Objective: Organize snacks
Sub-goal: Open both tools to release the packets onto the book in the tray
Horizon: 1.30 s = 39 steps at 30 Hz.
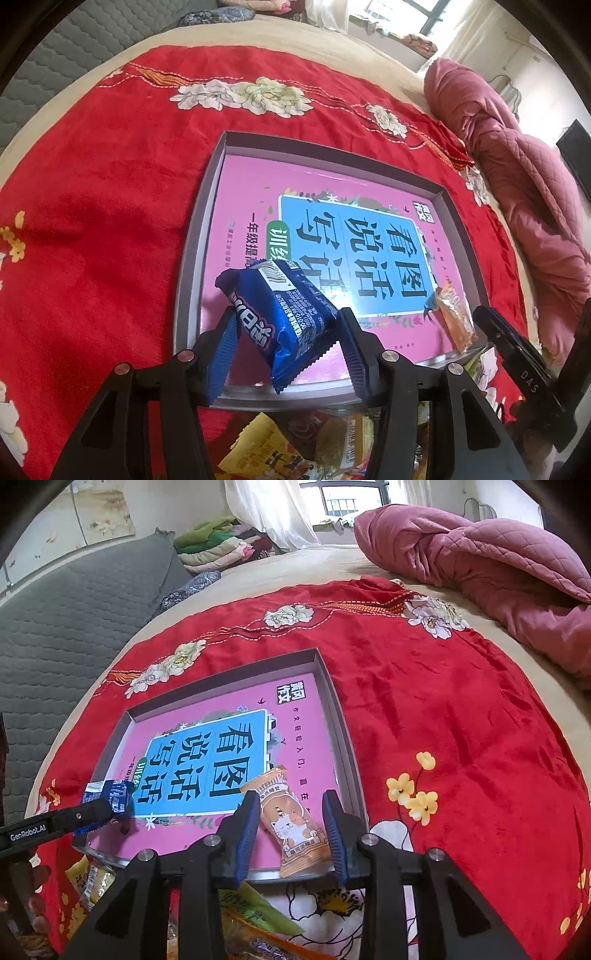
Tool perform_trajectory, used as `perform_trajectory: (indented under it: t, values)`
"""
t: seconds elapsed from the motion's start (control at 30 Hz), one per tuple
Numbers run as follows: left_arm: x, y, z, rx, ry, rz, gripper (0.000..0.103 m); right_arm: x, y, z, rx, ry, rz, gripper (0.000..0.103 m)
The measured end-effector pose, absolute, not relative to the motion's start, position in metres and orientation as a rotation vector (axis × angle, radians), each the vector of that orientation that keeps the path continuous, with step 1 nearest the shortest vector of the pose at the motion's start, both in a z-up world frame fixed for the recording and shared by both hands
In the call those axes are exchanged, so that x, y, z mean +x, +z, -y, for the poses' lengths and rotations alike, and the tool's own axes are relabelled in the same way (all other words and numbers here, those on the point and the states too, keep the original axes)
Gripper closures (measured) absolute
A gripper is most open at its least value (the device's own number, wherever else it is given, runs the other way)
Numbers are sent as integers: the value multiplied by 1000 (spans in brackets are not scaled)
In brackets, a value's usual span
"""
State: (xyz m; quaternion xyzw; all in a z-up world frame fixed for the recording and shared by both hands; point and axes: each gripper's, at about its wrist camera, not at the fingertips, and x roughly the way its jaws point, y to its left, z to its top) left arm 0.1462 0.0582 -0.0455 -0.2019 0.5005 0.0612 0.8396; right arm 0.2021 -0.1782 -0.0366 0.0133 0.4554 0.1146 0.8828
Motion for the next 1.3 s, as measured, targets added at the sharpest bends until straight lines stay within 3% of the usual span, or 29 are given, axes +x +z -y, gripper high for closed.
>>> perform_trajectory:
  t: [0.17,0.6,0.73,1.3]
  values:
    - [145,-42,-60,-429,114,-1045,40,201,-34,180,36,242,-942,61]
    - [136,-21,-59,-391,138,-999,40,193,-20,180,1,239,-904,60]
    - [129,-12,-61,-381,145,-987,40,190,-16,182,11,246,-897,54]
    - [96,1,-71,-394,165,-986,40,161,5,187,11,274,-875,53]
